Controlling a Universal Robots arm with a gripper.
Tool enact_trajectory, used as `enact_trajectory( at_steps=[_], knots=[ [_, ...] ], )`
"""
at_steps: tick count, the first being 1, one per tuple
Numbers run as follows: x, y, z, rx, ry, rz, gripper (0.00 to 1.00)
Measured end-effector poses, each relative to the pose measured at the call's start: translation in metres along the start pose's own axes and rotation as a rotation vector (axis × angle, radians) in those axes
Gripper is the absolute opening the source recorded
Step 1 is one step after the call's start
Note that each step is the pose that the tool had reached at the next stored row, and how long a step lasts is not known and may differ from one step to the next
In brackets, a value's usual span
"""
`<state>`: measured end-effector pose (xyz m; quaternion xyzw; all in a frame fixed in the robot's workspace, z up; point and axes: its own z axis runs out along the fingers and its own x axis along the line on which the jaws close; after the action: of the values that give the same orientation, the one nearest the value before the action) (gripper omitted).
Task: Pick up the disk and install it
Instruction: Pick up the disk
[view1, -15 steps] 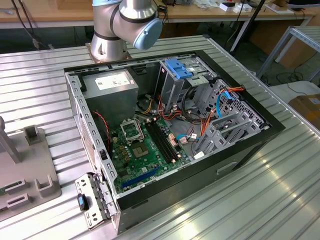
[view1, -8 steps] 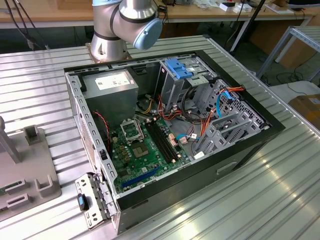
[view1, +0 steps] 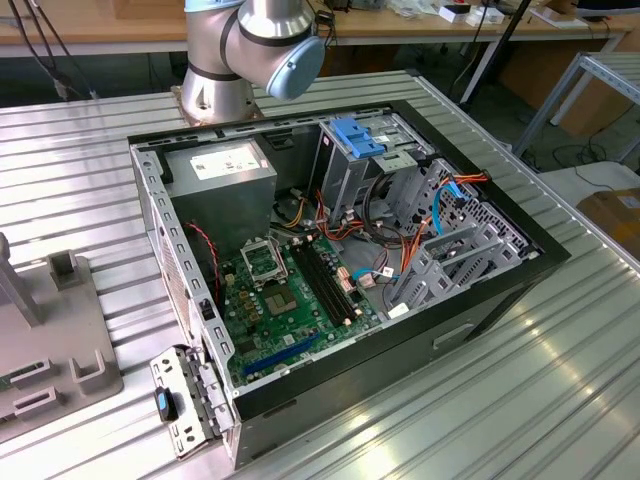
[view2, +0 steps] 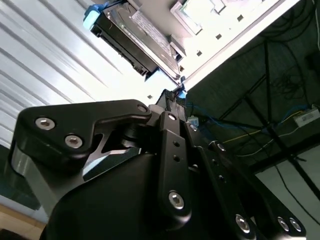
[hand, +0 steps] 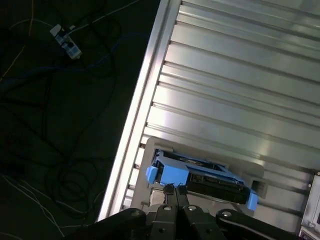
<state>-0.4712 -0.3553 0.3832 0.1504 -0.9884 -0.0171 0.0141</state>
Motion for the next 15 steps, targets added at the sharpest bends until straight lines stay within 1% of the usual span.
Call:
enact_trajectory(
  at_steps=[2,3,5,6,7,9,11,15],
  knots=[
    [0.0,0.0,0.0,0.001,0.0017,-0.042,0.11],
    [0.0,0.0,0.0,0.0017,0.003,-0.076,0.11],
    [0.0,0.0,0.0,0.0026,0.0044,-0.114,0.11],
    [0.0,0.0001,0.0001,0.0035,0.006,-0.155,0.11],
    [-0.0001,0.0002,0.0001,0.0042,0.007,-0.184,0.11],
    [-0.0001,0.0004,0.0002,0.005,0.0083,-0.218,0.11],
    [-0.0001,0.0004,0.0002,0.0056,0.0094,-0.247,0.11],
    [-0.0001,0.0004,0.0002,0.0057,0.0095,-0.249,0.11]
  ],
)
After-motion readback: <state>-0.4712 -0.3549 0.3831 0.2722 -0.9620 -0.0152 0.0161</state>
